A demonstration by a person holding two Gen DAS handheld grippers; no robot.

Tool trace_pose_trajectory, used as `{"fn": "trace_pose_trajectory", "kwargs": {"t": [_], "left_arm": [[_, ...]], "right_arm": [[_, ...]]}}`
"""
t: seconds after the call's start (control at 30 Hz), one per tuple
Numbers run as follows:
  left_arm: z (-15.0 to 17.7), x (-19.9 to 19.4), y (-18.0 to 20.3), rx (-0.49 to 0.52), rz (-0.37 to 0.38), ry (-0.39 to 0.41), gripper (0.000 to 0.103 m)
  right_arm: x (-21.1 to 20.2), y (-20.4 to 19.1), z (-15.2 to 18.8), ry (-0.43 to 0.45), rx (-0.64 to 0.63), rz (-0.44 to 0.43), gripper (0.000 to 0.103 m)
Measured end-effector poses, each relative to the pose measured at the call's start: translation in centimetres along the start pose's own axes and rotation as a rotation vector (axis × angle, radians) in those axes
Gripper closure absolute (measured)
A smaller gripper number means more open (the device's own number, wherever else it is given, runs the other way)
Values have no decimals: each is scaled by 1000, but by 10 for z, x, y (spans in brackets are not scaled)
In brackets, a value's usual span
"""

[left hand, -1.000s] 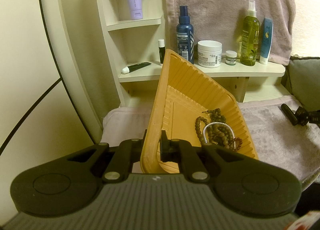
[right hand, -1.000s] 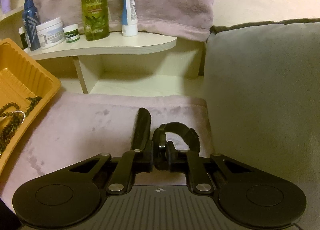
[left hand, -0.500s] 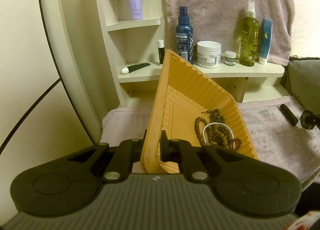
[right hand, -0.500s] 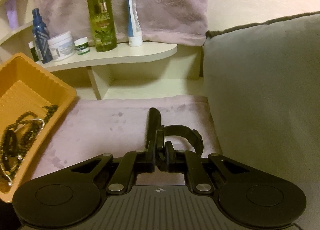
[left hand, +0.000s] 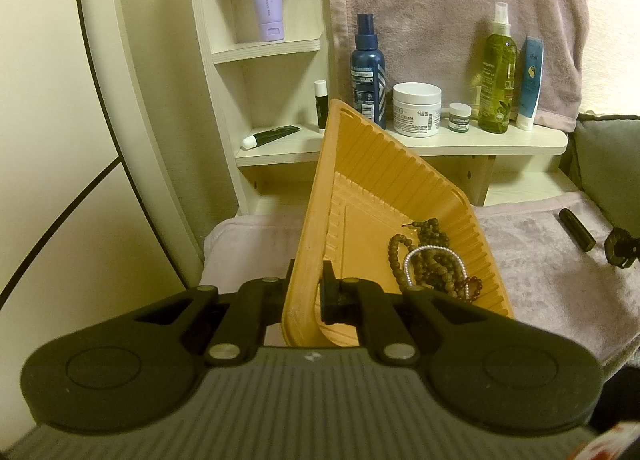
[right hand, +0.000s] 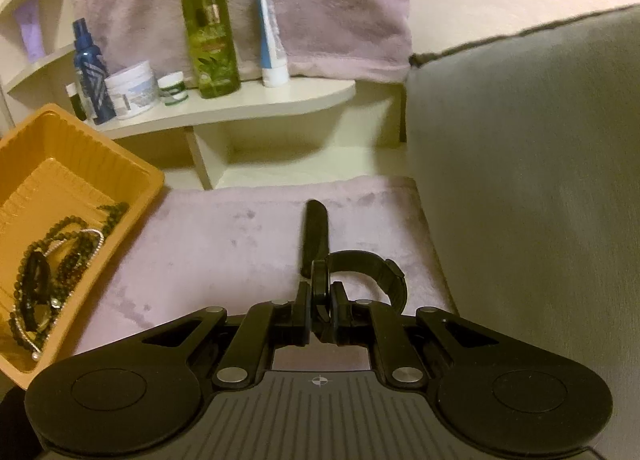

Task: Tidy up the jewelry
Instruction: 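Carry the black watch into tray with right gripper while left holds tray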

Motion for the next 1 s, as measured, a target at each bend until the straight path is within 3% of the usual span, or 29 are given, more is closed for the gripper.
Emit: {"fn": "trace_pose_trajectory", "kwargs": {"t": [0.37, 0.63, 1.0], "left_arm": [[0, -1, 1, -3, 1, -1, 96], [0, -1, -1, -6, 5, -1, 96], [1, -1, -1, -7, 6, -2, 96]], "right_arm": [[-14, -60, -49, 102, -74, -120, 93], [-11, -104, -71, 129, -119, -216, 93], [-7, -183, -88, 150, -161, -459, 93]]}}
Point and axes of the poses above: each gripper's, at about its wrist camera, not at the fingertips, and x roughly the way its jaws point, y to its right, z to its underside, the point moved 7 cm from there along x, roughly the way its jaws point, and after that the axes turned 9 degrees about -x, right-handed, at the moved point
